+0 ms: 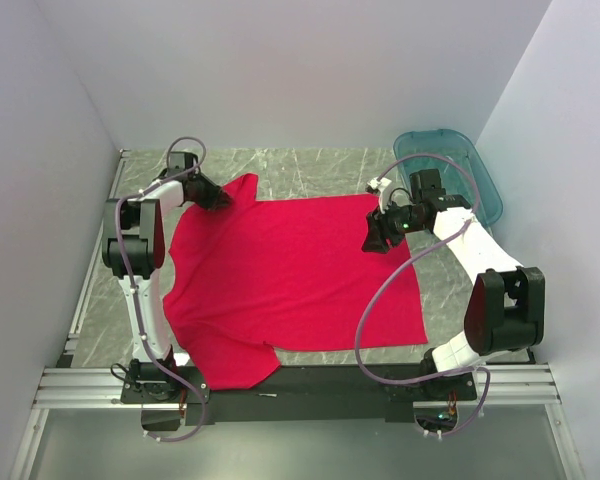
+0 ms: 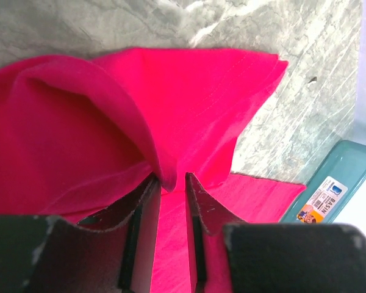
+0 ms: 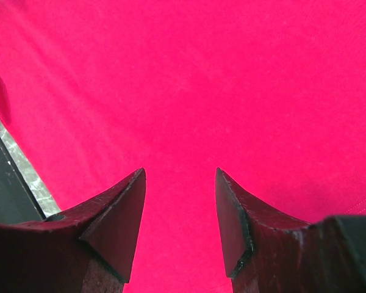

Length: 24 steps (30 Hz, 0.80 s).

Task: Fold and stack the t-shirts
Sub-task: Flatten the tshirt out

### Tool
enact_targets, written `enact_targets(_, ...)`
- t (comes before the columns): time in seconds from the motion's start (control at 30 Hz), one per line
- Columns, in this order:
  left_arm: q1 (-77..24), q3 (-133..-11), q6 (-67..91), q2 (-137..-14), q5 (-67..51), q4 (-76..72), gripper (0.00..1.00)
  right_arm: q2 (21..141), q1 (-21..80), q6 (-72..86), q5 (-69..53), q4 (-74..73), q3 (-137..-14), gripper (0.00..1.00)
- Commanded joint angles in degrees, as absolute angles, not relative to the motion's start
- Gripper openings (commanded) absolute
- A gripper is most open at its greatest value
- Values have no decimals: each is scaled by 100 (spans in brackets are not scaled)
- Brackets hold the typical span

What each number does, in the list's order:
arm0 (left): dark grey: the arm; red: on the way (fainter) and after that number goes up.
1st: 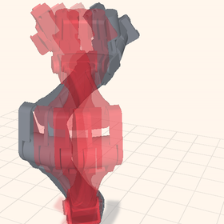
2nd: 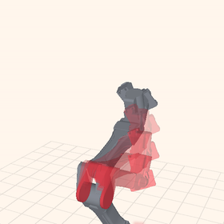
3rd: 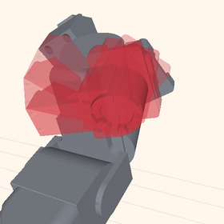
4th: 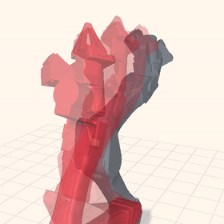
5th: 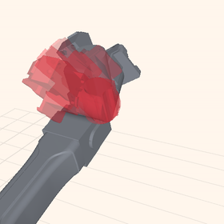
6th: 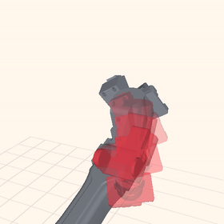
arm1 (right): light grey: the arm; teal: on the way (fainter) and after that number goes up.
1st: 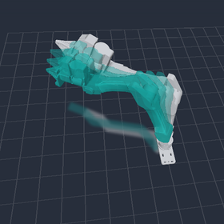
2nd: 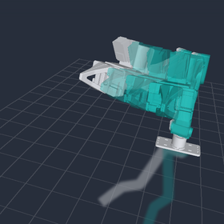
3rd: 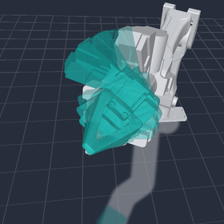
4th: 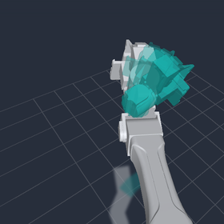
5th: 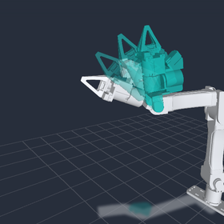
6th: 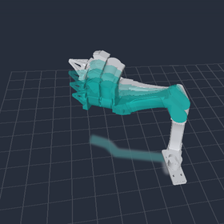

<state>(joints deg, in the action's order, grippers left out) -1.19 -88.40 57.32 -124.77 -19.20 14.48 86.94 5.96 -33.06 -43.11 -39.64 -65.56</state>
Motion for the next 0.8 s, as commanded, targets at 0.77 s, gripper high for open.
enact_targets(0.77,-70,-8640,5818,-12305,-2267,985,1,10957,721,-2021,-557,-3506,-9587,63)
